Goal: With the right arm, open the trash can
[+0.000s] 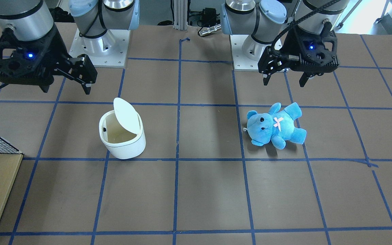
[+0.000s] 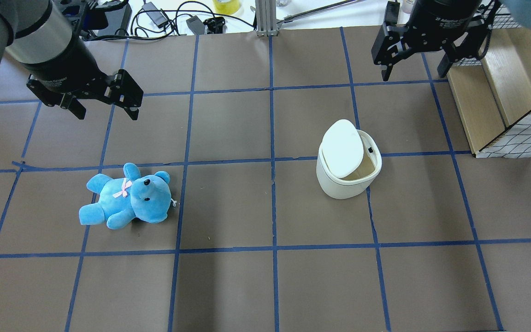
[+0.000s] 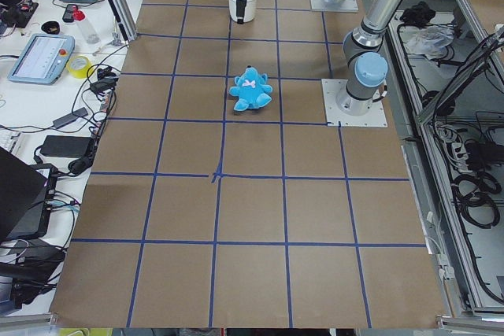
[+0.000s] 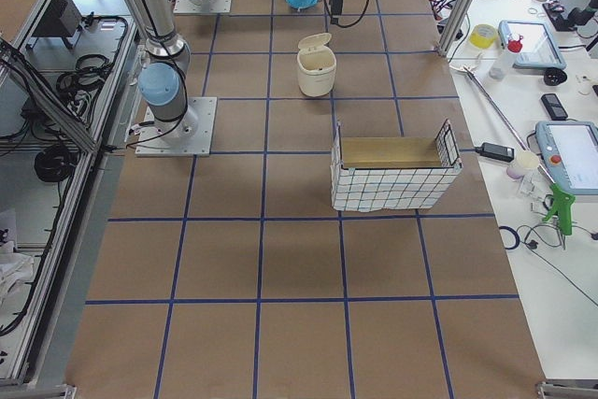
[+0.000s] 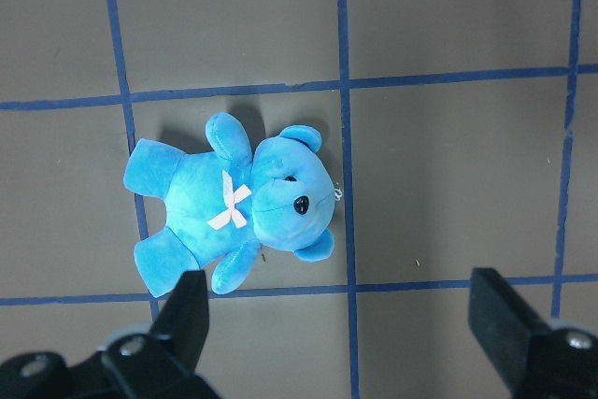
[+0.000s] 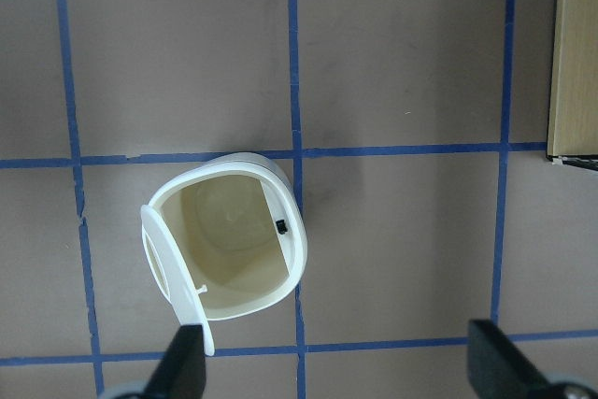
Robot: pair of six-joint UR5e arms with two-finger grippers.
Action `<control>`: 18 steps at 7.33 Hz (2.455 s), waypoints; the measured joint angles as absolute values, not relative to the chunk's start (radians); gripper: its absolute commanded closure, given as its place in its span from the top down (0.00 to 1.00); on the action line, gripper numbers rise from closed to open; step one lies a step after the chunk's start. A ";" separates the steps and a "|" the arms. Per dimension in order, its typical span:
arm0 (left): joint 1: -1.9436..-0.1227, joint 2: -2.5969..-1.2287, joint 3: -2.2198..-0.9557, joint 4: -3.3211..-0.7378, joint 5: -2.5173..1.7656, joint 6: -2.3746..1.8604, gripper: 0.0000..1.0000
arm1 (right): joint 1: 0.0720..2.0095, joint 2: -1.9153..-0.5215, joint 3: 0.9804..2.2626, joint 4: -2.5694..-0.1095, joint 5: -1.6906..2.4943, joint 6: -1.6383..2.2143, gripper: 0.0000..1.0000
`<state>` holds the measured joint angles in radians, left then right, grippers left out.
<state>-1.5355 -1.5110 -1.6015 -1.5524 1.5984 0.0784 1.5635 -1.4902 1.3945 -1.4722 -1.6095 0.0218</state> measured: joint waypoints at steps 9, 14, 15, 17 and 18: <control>-1.535 -1.511 -1.602 -1.552 1.598 0.078 1.00 | 1.547 -1.495 1.396 -1.456 -1.565 -0.026 1.00; -1.536 -1.511 -1.601 -1.552 1.598 0.078 1.00 | 1.563 -1.491 1.402 -1.459 -1.548 -0.028 1.00; -1.535 -1.511 -1.601 -1.552 1.598 0.078 1.00 | 1.563 -1.491 1.402 -1.459 -1.548 -0.028 1.00; -1.535 -1.511 -1.601 -1.552 1.598 0.078 1.00 | 1.563 -1.491 1.403 -1.459 -1.548 -0.029 1.00; -1.535 -1.511 -1.601 -1.552 1.598 0.078 1.00 | 1.563 -1.490 1.403 -1.458 -1.549 -0.029 1.00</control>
